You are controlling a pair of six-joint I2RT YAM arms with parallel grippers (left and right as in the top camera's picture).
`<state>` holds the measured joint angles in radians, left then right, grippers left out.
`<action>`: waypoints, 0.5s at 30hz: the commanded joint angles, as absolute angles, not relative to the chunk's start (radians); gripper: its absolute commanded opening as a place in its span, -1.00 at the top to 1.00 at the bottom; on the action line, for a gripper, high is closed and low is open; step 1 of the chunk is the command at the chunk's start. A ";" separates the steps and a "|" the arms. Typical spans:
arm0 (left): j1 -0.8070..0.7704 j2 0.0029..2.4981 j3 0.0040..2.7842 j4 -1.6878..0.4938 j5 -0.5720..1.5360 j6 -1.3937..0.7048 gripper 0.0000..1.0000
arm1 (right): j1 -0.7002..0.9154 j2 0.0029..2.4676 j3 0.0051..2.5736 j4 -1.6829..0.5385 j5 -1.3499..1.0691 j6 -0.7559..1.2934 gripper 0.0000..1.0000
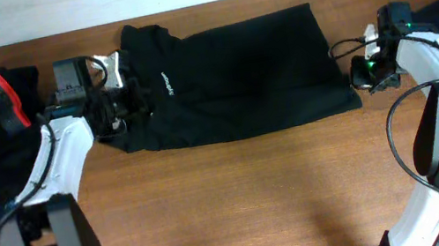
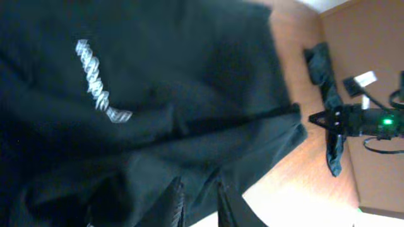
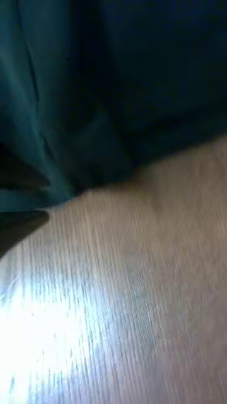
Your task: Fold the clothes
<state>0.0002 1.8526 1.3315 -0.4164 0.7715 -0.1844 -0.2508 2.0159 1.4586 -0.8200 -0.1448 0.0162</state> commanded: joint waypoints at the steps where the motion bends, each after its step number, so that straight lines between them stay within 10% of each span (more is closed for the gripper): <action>1: -0.030 1.803 1.349 -0.411 0.771 -0.114 0.77 | -0.248 1.992 1.523 -0.857 -0.344 -0.038 0.81; 15: -0.101 2.020 1.342 -0.439 0.542 -0.107 0.75 | -0.163 2.072 1.469 -0.857 -0.341 -0.101 0.84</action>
<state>-0.1215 1.9800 1.3361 -0.4294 0.5964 -0.1272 -0.1802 2.0270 1.4792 -0.8696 -0.3351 -0.0803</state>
